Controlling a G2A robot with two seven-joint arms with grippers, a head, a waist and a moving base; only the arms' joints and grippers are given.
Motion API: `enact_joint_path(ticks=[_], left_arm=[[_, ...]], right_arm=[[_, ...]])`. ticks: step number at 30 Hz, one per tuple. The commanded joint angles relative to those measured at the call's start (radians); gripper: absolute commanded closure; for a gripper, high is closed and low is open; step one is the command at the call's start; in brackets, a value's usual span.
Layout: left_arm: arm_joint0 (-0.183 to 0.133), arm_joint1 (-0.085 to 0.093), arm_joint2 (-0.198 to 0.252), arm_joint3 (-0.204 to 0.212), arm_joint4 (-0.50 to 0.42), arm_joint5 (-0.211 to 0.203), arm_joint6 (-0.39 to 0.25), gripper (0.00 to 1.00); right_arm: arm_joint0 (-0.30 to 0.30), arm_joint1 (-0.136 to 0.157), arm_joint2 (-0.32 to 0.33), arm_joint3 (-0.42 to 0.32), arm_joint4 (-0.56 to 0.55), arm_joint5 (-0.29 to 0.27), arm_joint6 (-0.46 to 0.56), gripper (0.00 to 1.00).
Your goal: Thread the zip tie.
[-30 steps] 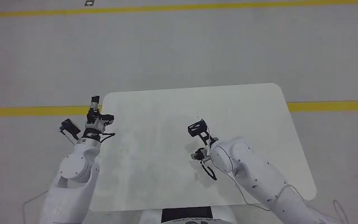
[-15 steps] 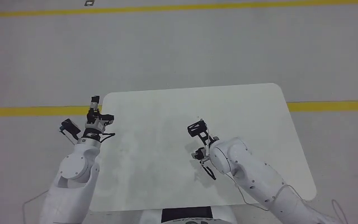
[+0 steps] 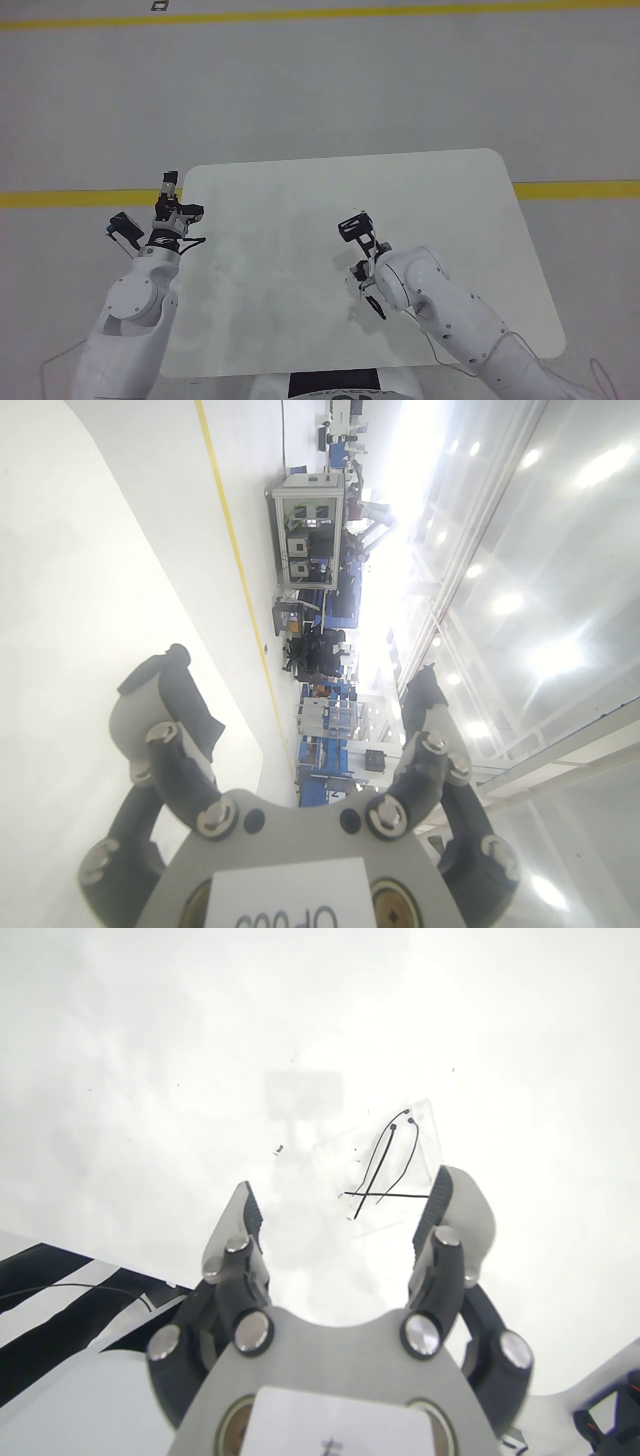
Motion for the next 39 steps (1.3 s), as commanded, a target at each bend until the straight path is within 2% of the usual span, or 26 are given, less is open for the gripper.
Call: enact_joint_path(ticks=[1, 12, 17, 26, 33, 39], left_arm=[[0.0, 0.0, 0.0, 0.0, 0.0, 0.0, 0.0, 0.0], [0.0, 0.0, 0.0, 0.0, 0.0, 0.0, 0.0, 0.0], [0.0, 0.0, 0.0, 0.0, 0.0, 0.0, 0.0, 0.0], [0.0, 0.0, 0.0, 0.0, 0.0, 0.0, 0.0, 0.0], [0.0, 0.0, 0.0, 0.0, 0.0, 0.0, 0.0, 0.0], [0.0, 0.0, 0.0, 0.0, 0.0, 0.0, 0.0, 0.0]], right_arm=[[0.002, 0.001, -0.006, 0.015, -0.001, 0.0, 0.0, 0.66], [0.012, -0.006, -0.023, 0.064, -0.006, 0.0, 0.0, 0.74], [0.015, -0.016, -0.013, 0.092, -0.019, 0.0, 0.0, 0.83], [0.001, -0.046, 0.005, 0.129, -0.064, 0.0, 0.0, 0.77], [-0.011, -0.069, 0.028, 0.146, -0.091, 0.0, 0.0, 0.85], [-0.034, -0.09, 0.056, 0.148, -0.133, 0.0, 0.0, 0.86]])
